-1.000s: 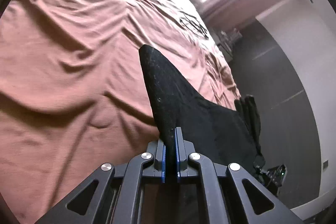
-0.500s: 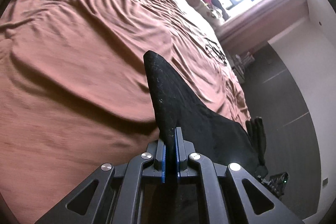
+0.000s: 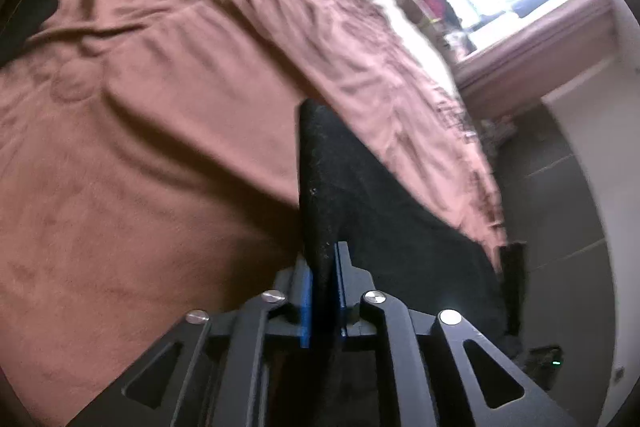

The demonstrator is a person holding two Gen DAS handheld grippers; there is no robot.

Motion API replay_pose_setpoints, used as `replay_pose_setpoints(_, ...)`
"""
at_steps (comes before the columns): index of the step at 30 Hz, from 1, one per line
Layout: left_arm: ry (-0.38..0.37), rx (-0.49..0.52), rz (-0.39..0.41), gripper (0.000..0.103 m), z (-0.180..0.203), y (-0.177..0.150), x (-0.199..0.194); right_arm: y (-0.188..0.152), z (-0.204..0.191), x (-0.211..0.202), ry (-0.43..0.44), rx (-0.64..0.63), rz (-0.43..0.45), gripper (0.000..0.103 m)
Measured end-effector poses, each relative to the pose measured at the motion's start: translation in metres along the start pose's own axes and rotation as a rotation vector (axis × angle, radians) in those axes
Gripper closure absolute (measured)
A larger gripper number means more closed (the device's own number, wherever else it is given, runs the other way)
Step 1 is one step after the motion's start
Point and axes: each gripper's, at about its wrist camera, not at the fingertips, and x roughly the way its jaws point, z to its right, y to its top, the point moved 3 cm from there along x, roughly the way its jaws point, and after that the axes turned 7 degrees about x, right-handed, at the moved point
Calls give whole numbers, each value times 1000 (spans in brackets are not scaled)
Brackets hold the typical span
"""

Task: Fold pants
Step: 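Fold the pants edge over with the left tool and open both tools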

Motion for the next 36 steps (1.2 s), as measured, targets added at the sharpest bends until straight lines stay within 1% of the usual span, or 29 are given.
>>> replay_pose_setpoints(1, 38, 2, -14, 90, -4, -5, 3, 2, 4, 2, -16, 7, -10, 81)
replay_pose_setpoints(2, 56, -1, -30, 89, -8, -10, 6, 4, 10, 3, -21, 18, -25, 80)
replay_pose_setpoints(5, 66, -17, -50, 88, -20, -25, 6, 9, 19, 0, -20, 17, -32, 71)
replay_pose_setpoints(6, 68, -18, -52, 88, -21, -28, 4, 10, 21, -4, -14, 12, -30, 64)
replay_pose_setpoints(7, 75, -14, -52, 85, -23, -32, 2, 10, 23, -8, -8, 7, -29, 58)
replay_pose_setpoints(8, 78, -11, -53, 79, -23, -36, -1, 10, 25, -14, -4, 2, -22, 56)
replay_pose_setpoints(9, 75, -10, -54, 76, -22, -39, -4, 12, 28, -18, -2, -2, -16, 54)
replay_pose_setpoints(10, 71, -11, -55, 70, -23, -42, -6, 9, 29, -23, 2, -4, -16, 54)
replay_pose_setpoints(11, 71, -13, -55, 67, -22, -47, -10, 7, 31, -31, 17, -3, -17, 54)
replay_pose_setpoints(12, 73, -12, -56, 66, -22, -48, -10, 7, 33, -37, 29, -1, -17, 54)
replay_pose_setpoints(13, 77, -12, -57, 64, -21, -53, -12, -5, 34, -48, 40, -6, -13, 54)
replay_pose_setpoints(15, 78, -20, -57, 64, -17, -61, -15, -8, 38, -58, 72, -18, -6, 54)
replay_pose_setpoints(17, 87, -27, -50, 57, -15, -66, -18, -9, 39, -63, 126, -25, -7, 54)
replay_pose_setpoints(18, 86, -32, -47, 56, -14, -69, -19, -9, 43, -62, 142, -26, -7, 54)
replay_pose_setpoints(20, 84, -51, -36, 53, -13, -75, -23, -7, 51, -58, 158, -20, -12, 53)
replay_pose_setpoints(23, 99, -68, -30, 53, -10, -80, -26, -8, 70, -45, 200, 36, -37, 52)
replay_pose_setpoints(26, 108, -89, -22, 52, -9, -84, -30, 0, 78, -28, 273, 82, -48, 52)
replay_pose_setpoints(28, 109, -104, -11, 52, -9, -87, -35, 3, 84, -18, 306, 115, -62, 52)
replay_pose_setpoints(30, 118, -113, -4, 51, -8, -90, -37, 4, 91, -5, 309, 144, -78, 52)
replay_pose_setpoints(33, 111, -134, 0, 45, -8, -95, -38, 2, 101, 12, 305, 186, -106, 52)
replay_pose_setpoints(36, 131, -140, -8, 45, -7, -98, -35, 3, 105, 19, 335, 208, -92, 52)
